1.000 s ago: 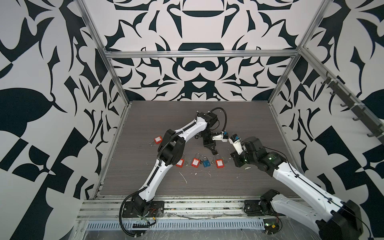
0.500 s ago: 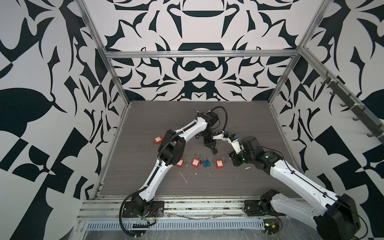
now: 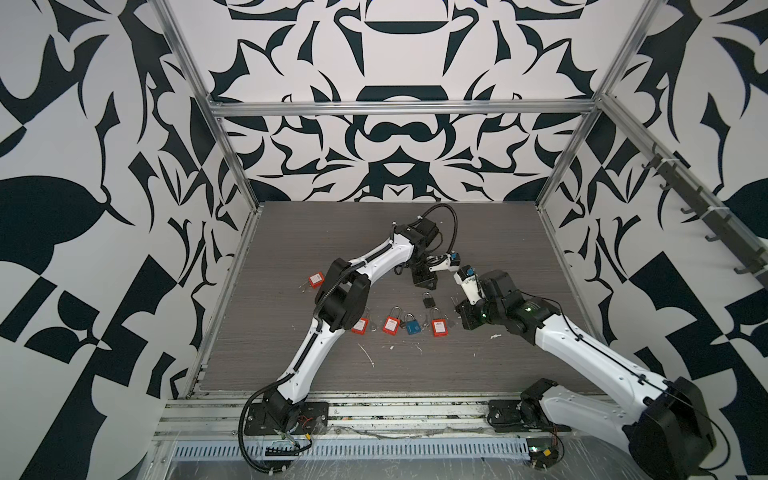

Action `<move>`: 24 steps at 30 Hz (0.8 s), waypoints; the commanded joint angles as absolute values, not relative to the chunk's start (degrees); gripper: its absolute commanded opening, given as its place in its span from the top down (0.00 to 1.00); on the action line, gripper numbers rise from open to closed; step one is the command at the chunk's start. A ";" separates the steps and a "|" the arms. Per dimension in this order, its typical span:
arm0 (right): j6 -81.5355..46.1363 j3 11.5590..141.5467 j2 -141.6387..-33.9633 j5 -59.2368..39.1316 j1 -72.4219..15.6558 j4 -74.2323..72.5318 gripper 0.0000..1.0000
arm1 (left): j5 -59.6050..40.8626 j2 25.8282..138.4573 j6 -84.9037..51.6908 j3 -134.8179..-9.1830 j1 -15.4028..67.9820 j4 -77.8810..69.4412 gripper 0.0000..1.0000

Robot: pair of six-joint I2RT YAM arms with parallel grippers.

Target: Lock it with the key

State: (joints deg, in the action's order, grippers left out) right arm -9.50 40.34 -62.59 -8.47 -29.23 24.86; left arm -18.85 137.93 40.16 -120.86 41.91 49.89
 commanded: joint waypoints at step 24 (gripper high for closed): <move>-16.79 63.01 -98.29 -2.74 -29.09 30.28 1.00 | -14.79 73.50 16.80 -51.32 36.10 16.08 0.47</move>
State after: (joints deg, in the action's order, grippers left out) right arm -15.55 60.77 -98.00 -4.82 -29.23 27.92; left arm -15.46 76.47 19.51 -53.08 36.32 17.37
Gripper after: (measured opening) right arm 0.052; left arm 0.527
